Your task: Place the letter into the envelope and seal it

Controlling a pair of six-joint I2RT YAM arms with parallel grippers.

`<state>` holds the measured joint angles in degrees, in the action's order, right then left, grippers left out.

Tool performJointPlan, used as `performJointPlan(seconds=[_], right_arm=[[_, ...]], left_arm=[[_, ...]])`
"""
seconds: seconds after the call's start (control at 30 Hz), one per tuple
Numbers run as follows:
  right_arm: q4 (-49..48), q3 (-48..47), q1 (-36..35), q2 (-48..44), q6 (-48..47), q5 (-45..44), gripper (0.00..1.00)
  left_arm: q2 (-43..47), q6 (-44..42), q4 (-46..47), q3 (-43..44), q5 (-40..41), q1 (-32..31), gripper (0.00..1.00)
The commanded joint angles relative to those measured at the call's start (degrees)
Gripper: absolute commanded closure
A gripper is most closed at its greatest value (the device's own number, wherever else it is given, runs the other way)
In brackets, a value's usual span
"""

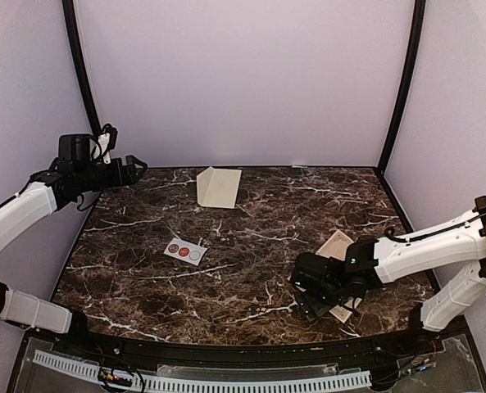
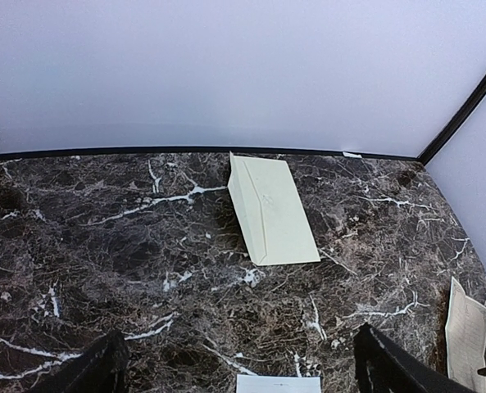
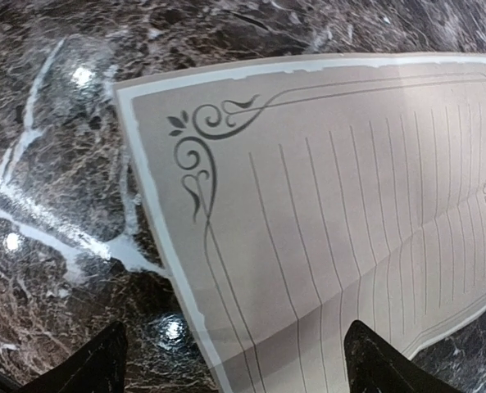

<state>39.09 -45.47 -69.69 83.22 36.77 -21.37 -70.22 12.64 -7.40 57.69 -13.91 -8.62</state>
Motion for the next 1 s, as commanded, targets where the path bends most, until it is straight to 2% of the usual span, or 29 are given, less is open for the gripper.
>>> performJointPlan(seconds=[0.0, 0.13, 0.37, 0.57, 0.67, 0.83, 0.97], right_arm=[[2.9, -2.8, -0.7, 2.0, 2.2, -5.5, 0.15], [3.7, -3.6, -0.7, 4.4, 2.4, -7.7, 0.21], [3.5, -4.2, -1.2, 7.2, 1.7, -9.4, 0.24], [3.2, -4.3, -1.3, 9.2, 1.7, -10.6, 0.37], [3.3, -4.1, -1.3, 9.4, 1.9, -11.4, 0.47], [2.9, -4.0, -1.3, 8.7, 2.3, -12.8, 0.74], [3.1, -4.4, -1.3, 8.5, 3.0, -13.2, 0.9]], left_arm=[[0.8, -0.2, 0.1, -0.6, 0.1, 0.1, 0.05], [0.8, -0.3, 0.1, -0.5, 0.2, 0.1, 0.05], [0.7, -0.5, 0.0, -0.3, 0.2, 0.1, 0.04], [0.7, -0.4, -0.1, -0.3, 0.1, 0.1, 0.02], [0.7, -0.4, -0.2, -0.2, 0.5, 0.1, 0.01], [0.9, -0.3, -0.3, -0.3, 1.4, 0.1, 0.01], [1.2, -0.4, -0.3, -0.4, 1.7, 0.1, 0.01]])
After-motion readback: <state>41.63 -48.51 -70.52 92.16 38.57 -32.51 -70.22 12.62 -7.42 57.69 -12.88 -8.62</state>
